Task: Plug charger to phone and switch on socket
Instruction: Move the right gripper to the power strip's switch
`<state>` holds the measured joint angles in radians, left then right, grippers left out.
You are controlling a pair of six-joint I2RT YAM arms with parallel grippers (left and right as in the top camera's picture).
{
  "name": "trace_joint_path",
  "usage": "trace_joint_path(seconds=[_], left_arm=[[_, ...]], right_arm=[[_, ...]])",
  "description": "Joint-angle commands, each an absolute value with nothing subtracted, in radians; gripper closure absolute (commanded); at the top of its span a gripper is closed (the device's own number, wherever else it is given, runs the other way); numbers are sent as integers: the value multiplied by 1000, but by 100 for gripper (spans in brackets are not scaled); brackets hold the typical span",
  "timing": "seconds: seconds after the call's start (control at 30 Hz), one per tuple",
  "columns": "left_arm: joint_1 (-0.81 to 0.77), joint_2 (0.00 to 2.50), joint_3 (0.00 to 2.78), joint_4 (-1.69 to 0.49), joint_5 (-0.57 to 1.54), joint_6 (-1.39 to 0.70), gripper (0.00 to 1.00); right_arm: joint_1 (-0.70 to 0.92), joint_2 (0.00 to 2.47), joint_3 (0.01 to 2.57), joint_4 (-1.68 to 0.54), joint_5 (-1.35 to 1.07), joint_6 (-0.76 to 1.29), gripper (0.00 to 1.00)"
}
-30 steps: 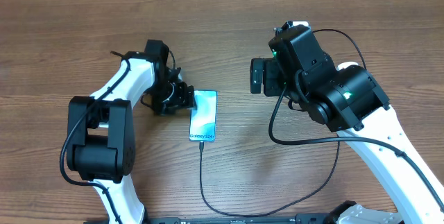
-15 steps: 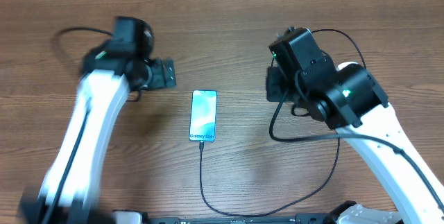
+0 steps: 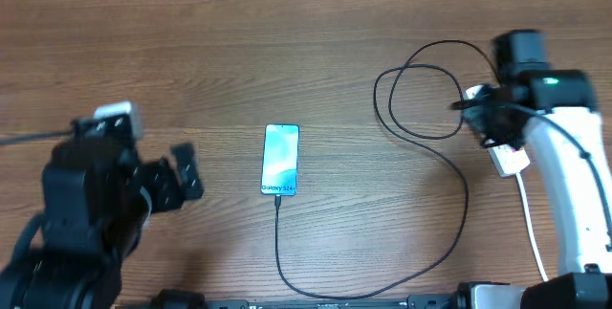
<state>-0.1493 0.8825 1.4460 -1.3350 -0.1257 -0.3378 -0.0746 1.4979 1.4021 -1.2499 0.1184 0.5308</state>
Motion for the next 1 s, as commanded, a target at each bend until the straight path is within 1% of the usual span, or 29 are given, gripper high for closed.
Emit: trace_joint_path(seconds=[0.0, 0.2, 0.5, 0.67, 0.97], left_arm=[[-151, 854, 1437, -1387, -193, -352, 0], [-151, 856, 1437, -1456, -191, -338, 0], [-151, 855, 1436, -1470, -211, -337, 0], [-151, 854, 1436, -1470, -221, -336, 0], [-151, 828, 1436, -1470, -221, -336, 0]], right_arm=[[-152, 1491, 1408, -1237, 19, 437, 96], [-253, 1562, 1408, -1253, 6, 436, 96], [-277, 1718, 1408, -1280, -1, 381, 96], [-291, 1730, 1408, -1234, -2, 368, 96], [-406, 1823, 1409, -1177, -23, 334, 96]])
